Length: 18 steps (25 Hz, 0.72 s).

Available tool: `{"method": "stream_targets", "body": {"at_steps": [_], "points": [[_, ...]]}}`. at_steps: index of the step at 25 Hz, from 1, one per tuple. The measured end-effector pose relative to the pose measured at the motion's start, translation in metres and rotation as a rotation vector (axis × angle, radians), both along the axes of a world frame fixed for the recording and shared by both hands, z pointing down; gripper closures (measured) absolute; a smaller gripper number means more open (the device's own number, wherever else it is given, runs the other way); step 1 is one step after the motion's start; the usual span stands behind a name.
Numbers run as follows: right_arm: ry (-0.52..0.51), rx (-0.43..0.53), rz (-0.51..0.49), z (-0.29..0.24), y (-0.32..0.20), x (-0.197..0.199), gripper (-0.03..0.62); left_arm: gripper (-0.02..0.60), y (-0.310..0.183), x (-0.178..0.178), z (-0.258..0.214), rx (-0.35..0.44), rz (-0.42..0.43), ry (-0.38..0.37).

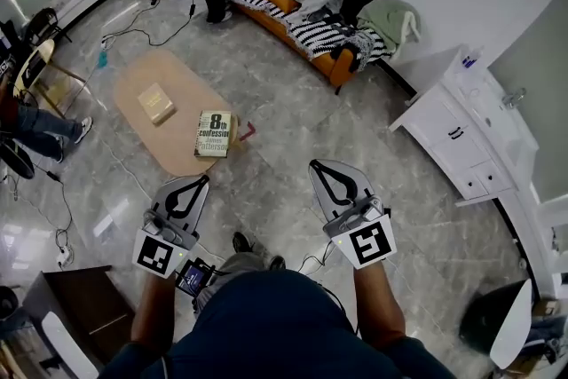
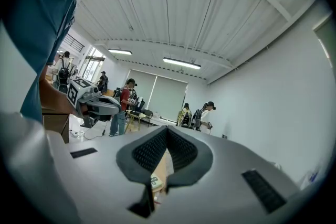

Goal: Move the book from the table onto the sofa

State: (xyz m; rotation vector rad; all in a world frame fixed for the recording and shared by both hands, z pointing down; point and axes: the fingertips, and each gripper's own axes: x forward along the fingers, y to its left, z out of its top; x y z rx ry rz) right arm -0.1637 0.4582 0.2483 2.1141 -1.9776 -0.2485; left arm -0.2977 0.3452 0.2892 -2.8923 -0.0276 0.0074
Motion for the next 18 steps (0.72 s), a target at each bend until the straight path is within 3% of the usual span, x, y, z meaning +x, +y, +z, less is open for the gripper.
{"method": "stream_targets", "body": {"at_steps": [5,9,18], "points": [[0.007,-0.028,0.049,0.002,-0.026,0.011,0.580,0.578,-0.035,0.014,0.003,-0.006,0.035,0.004],[0.019,-0.017,0.084,0.000,-0.060,0.016,0.580,0.578,-0.074,0.021,-0.003,-0.032,0.054,0.063],[0.105,-0.103,0.069,0.004,-0.105,0.017,0.580,0.578,-0.127,0.013,0.010,-0.061,0.011,0.076]]}}
